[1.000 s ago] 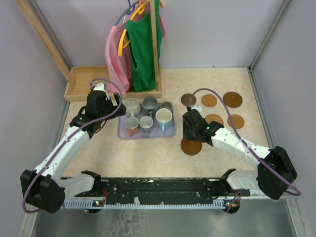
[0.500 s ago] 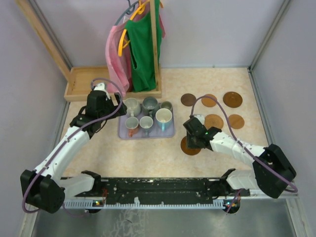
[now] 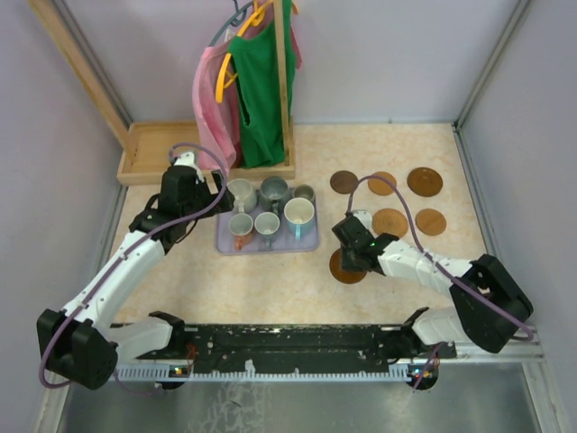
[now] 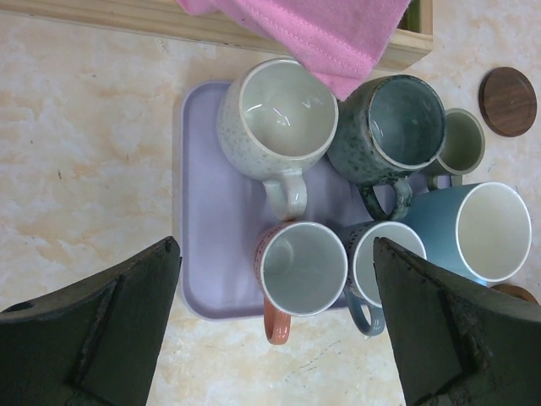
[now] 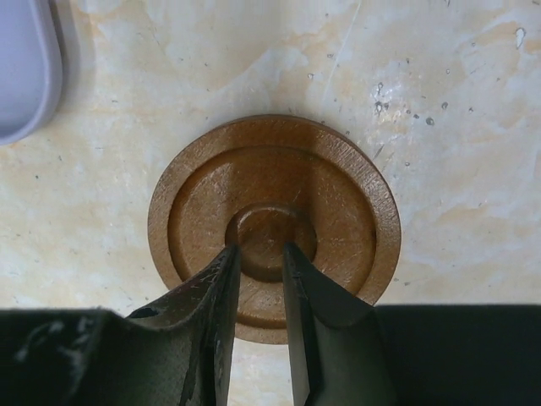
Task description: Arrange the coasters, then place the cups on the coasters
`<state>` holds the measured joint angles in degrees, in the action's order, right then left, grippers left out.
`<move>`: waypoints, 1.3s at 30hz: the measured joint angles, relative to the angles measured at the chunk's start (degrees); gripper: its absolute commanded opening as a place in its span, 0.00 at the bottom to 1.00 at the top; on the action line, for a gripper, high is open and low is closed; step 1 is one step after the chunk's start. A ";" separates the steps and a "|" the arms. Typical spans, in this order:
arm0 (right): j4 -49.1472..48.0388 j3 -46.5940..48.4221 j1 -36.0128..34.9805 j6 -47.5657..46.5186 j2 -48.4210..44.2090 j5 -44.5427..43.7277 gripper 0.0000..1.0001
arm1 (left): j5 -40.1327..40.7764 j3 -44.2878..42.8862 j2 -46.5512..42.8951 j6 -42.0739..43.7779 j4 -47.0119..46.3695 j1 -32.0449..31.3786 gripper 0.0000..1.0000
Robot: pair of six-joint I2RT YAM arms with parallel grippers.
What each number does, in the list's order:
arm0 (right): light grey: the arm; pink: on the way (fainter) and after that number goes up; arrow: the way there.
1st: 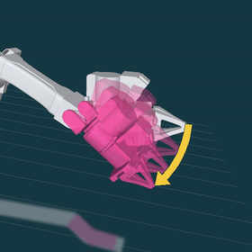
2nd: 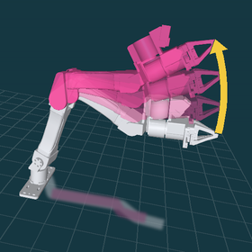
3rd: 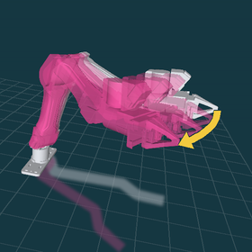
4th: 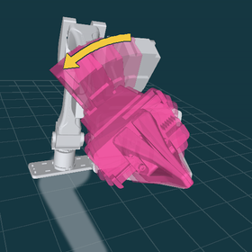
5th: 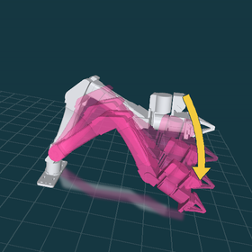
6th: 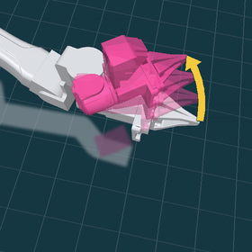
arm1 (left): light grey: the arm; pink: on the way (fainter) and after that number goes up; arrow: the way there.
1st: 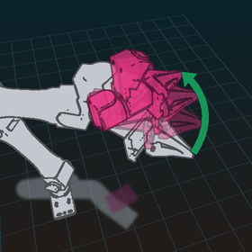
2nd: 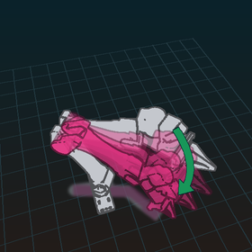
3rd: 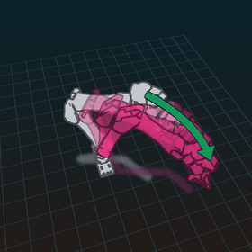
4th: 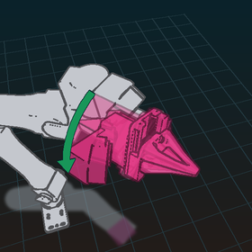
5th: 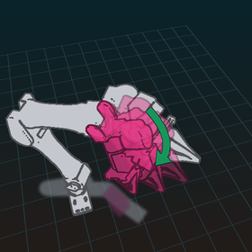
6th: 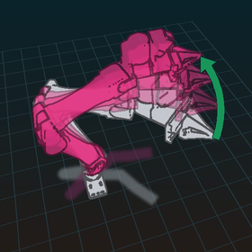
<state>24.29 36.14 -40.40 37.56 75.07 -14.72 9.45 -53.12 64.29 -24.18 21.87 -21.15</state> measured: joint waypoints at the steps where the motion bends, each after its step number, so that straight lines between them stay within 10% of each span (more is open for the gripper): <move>1: -0.44 -0.02 0.00 0.00 0.20 -0.22 0.28 | 0.00 0.00 0.00 0.02 0.00 0.00 1.00; 39: -9.81 17.27 9.18 -7.58 21.33 -3.85 0.27 | 0.22 0.02 -0.59 0.02 0.04 -0.13 1.00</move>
<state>14.48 53.41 -31.22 29.98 96.40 -18.57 9.67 -53.10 63.70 -24.16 21.91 -21.28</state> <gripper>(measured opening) 0.274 0.998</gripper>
